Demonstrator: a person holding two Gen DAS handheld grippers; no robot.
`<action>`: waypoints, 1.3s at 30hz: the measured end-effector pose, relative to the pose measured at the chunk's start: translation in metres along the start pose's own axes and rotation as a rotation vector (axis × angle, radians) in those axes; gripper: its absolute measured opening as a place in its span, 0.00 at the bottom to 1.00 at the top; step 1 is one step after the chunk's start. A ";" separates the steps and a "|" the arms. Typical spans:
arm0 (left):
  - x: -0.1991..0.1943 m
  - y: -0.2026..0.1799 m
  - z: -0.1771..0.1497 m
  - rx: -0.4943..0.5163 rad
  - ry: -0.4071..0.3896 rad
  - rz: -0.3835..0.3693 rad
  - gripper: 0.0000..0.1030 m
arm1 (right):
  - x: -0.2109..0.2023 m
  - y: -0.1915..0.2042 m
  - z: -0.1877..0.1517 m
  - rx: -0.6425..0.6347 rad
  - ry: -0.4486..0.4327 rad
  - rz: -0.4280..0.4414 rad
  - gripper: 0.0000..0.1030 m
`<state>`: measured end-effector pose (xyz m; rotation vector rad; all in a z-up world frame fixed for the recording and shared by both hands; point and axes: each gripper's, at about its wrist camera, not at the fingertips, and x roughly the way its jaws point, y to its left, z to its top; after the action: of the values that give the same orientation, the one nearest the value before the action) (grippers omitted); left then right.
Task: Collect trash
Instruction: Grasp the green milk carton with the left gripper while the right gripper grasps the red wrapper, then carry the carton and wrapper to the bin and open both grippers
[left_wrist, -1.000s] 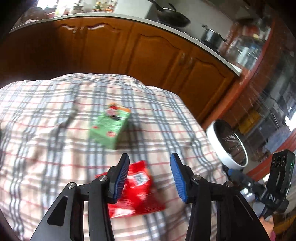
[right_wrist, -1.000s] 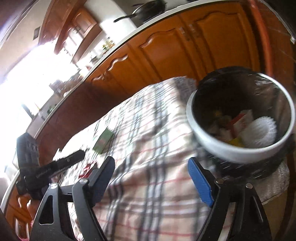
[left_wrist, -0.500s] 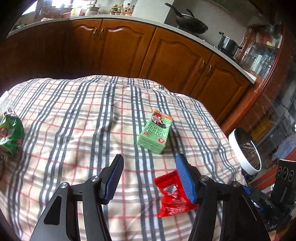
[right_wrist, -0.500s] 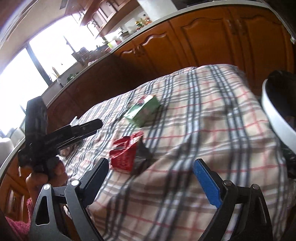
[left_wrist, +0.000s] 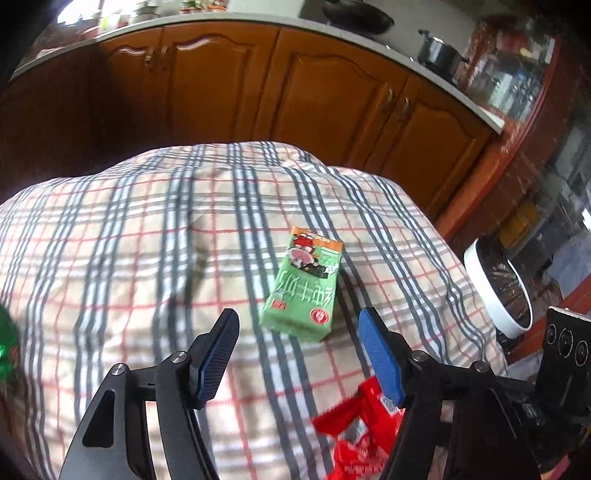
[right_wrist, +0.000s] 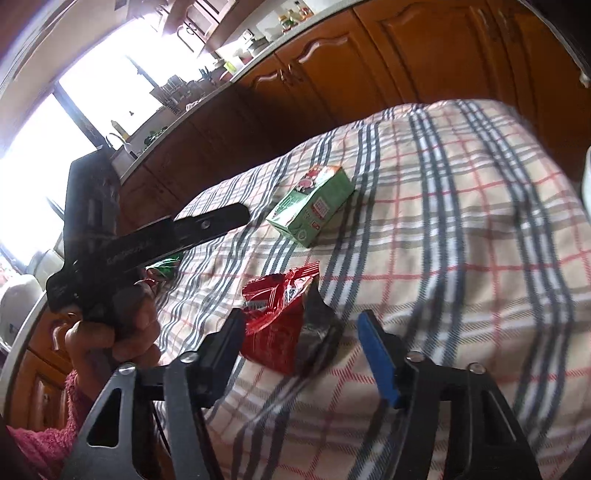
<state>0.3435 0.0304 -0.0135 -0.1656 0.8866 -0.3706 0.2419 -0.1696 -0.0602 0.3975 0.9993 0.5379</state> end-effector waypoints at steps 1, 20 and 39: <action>0.006 -0.001 0.004 0.009 0.013 0.000 0.65 | 0.004 -0.001 0.001 0.004 0.011 0.005 0.55; 0.035 -0.029 0.000 0.121 -0.010 0.064 0.46 | -0.032 -0.015 -0.006 0.034 -0.043 0.033 0.05; -0.022 -0.077 -0.034 0.108 -0.070 -0.099 0.46 | -0.113 -0.059 -0.001 0.101 -0.243 -0.084 0.02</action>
<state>0.2853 -0.0325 0.0033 -0.1224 0.7897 -0.5006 0.2065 -0.2845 -0.0159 0.4967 0.8070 0.3547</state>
